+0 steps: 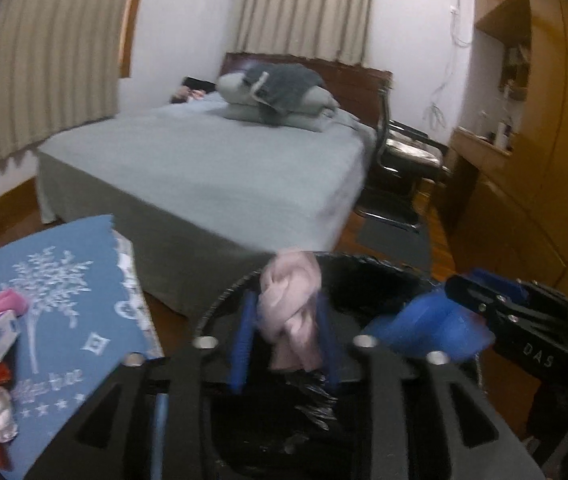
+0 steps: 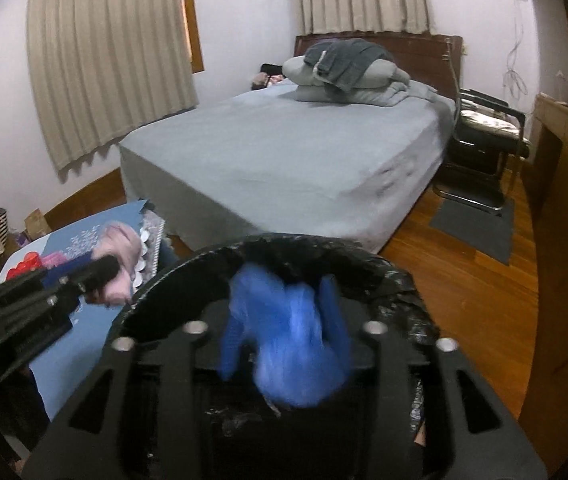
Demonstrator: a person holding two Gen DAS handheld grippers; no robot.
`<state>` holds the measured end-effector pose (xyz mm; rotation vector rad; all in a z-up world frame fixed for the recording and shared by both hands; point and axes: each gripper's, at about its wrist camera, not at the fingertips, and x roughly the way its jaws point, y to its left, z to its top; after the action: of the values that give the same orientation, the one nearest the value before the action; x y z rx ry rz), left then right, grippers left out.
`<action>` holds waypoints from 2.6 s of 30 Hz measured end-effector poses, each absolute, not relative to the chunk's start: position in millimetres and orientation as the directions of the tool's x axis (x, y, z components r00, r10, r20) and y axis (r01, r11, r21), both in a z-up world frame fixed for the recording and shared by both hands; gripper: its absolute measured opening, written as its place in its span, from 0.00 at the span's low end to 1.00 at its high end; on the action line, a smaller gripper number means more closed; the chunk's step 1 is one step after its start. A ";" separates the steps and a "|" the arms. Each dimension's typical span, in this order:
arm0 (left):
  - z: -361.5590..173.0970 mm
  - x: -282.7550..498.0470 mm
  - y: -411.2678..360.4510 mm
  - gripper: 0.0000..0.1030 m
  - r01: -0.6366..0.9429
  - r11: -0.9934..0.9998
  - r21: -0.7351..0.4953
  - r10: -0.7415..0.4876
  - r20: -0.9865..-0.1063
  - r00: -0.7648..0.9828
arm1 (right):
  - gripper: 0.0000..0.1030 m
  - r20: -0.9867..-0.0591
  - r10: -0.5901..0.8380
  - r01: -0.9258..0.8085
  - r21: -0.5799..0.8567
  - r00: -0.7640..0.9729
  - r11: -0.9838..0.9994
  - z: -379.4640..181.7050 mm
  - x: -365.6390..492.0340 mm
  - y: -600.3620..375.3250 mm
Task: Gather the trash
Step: 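Carry the blue bag and pink cloth over the bin and release both, then grasp the white alcohol pads box with the right gripper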
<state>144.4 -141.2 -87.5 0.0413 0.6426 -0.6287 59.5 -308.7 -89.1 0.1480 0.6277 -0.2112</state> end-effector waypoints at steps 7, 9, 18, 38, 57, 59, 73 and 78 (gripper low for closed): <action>-78.2 146.4 -115.6 0.72 0.497 0.859 -0.124 -0.479 -0.538 0.693 | 0.87 -0.568 -0.174 0.268 0.085 0.804 0.960 -83.4 57.0 -313.7; -73.9 148.4 -95.1 0.80 0.443 0.889 -0.113 -0.432 -0.527 0.732 | 0.91 -0.557 -0.181 0.275 0.088 0.810 0.958 -82.3 57.0 -312.2; -58.1 143.2 0.7 0.88 0.195 0.980 -0.036 -0.188 -0.478 0.858 | 0.92 -0.546 -0.095 0.176 0.098 0.832 0.980 -74.2 84.9 -265.5; -98.0 147.1 183.2 0.88 -0.190 0.982 0.023 0.174 -0.513 0.841 | 0.92 -0.562 0.246 -0.212 0.127 0.790 0.969 -88.7 199.0 -52.2; -119.9 145.5 216.9 0.88 -0.245 0.969 -0.007 0.201 -0.550 0.810 | 0.92 -0.634 0.344 -0.337 0.137 0.693 0.932 -125.2 222.4 20.1; -120.6 146.0 217.5 0.88 -0.247 0.969 -0.005 0.203 -0.552 0.809 | 0.92 -0.636 0.345 -0.346 0.129 0.690 0.929 -125.1 224.7 26.0; -127.3 150.0 218.1 0.88 -0.244 0.970 -0.009 0.195 -0.571 0.797 | 0.92 -0.691 0.340 -0.339 0.144 0.638 0.930 -145.6 235.4 32.0; -129.7 151.5 216.6 0.88 -0.247 0.969 -0.014 0.194 -0.580 0.791 | 0.92 -0.698 0.344 -0.342 0.149 0.628 0.928 -150.4 241.7 35.8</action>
<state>151.5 216.6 -129.7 -0.0904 0.6143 0.2376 241.7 35.8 -150.4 0.0024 0.7998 0.3933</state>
